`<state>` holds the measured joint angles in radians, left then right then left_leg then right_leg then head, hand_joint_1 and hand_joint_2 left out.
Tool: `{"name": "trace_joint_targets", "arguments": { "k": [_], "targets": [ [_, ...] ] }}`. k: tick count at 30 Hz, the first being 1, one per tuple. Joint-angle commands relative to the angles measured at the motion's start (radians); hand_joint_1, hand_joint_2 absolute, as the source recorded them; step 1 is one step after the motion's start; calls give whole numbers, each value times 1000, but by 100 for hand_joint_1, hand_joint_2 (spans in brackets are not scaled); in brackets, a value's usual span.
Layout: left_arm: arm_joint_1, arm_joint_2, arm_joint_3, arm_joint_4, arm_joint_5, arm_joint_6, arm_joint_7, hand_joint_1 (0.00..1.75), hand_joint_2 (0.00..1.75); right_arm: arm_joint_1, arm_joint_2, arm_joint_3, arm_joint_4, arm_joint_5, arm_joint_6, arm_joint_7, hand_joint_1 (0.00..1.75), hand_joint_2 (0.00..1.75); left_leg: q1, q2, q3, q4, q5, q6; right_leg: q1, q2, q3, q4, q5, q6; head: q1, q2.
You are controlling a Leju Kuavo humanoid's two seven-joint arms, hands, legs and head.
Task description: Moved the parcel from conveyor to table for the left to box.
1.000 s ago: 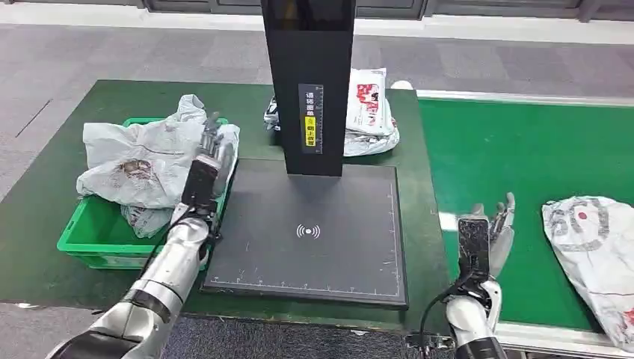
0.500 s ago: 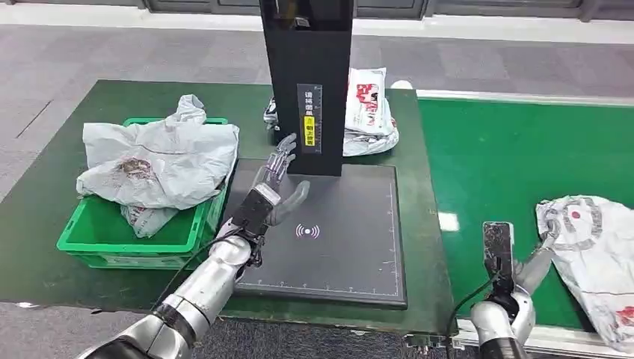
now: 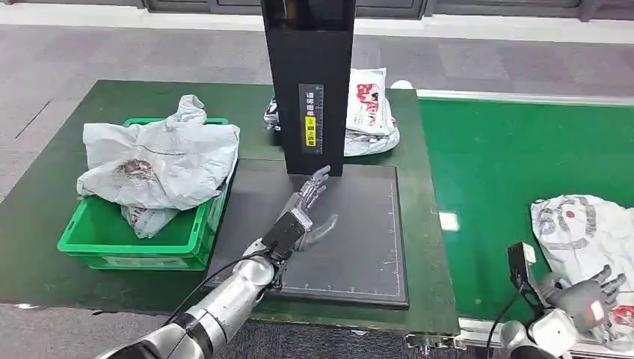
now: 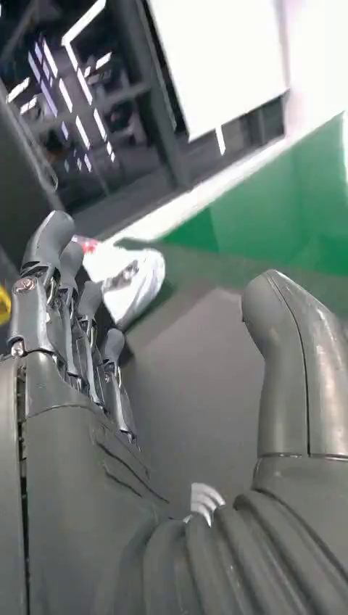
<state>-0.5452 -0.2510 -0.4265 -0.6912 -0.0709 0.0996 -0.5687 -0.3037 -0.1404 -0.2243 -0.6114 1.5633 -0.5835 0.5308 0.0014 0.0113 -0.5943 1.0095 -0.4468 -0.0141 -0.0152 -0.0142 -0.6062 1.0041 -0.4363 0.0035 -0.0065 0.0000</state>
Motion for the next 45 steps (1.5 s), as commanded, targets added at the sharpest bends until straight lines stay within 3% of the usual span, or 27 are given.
{"name": "trace_joint_targets", "arguments": {
  "k": [1, 4, 45],
  "targets": [
    [-25, 54, 10, 163, 17, 28, 26, 0, 175, -150, -43, 105, 267, 7, 117, 83, 0, 175, 1, 3, 4, -2, 0, -1, 1, 5, 3, -3, 1, -1, 0, 0],
    [-4, 61, 18, 144, 14, 37, 36, 0, 175, -189, -31, 143, 285, 7, 203, 104, 0, 175, 0, 5, 3, -1, 0, 0, 1, 6, 1, -1, 1, -1, 0, 0],
    [68, 81, 97, 42, 44, -11, 80, 0, 175, -228, -8, 174, 298, 7, 375, 163, 0, 175, 1, 0, 2, -1, 1, 0, 1, 2, 2, -1, 0, 0, 0, 0]
  ]
}}
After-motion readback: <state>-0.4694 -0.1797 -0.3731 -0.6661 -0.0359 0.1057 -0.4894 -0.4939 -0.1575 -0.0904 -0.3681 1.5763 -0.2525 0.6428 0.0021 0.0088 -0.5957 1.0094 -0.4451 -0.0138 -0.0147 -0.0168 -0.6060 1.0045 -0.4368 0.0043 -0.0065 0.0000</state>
